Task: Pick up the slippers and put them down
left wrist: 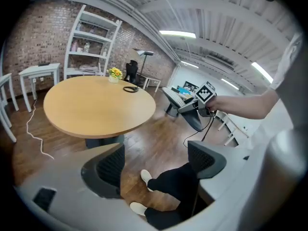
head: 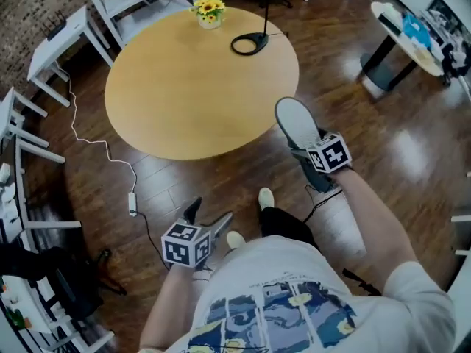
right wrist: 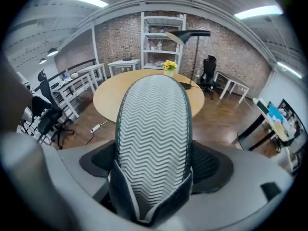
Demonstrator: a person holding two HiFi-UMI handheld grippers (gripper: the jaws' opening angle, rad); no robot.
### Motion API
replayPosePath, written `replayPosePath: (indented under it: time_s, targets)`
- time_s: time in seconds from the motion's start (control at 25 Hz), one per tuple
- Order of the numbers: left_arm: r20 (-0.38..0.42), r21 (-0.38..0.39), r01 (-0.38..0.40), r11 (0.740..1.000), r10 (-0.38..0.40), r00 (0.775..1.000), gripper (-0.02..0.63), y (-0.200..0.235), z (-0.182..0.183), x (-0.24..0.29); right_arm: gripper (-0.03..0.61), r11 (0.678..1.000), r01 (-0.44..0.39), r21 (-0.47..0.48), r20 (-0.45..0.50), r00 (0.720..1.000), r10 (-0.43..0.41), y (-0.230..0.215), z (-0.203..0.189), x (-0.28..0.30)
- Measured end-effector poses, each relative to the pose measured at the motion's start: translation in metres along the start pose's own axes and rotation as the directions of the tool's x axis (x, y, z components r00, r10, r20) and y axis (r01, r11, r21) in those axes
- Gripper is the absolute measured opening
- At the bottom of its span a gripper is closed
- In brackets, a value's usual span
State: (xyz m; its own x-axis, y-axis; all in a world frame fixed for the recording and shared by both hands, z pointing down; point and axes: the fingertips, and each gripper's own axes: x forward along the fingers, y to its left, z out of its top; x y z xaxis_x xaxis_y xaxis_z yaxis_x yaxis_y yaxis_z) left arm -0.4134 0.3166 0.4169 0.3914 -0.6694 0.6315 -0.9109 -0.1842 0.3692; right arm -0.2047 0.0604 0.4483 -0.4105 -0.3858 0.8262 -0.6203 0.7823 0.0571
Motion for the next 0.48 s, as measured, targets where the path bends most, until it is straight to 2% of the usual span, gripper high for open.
replayPosePath:
  time_s: [0.08,0.2,0.4,0.48]
  targets:
    - [-0.053,0.081,0.073,0.994,-0.069,0.996,0.405,-0.047,0.022,0.046,0.492,0.991,0.060,0.118,-0.031,0.998,-0.057,-0.068,-0.058,-0.017]
    - [-0.161,0.164,0.157,0.974,-0.131,0.978,0.405,-0.123,0.053,0.148,0.491,0.951,0.117,0.287,-0.078,0.992,-0.099,-0.190,-0.151,-0.021]
    - [-0.328,0.228,0.259,0.939,-0.176,0.928,0.405,-0.240,0.104,0.384,0.492,0.842,0.185,0.507,-0.171,0.979,-0.113,-0.379,-0.302,0.037]
    - [-0.384,0.250,0.304,0.919,-0.194,0.903,0.405,-0.280,0.095,0.489,0.492,0.789,0.198,0.582,-0.207,0.974,-0.092,-0.437,-0.376,0.085]
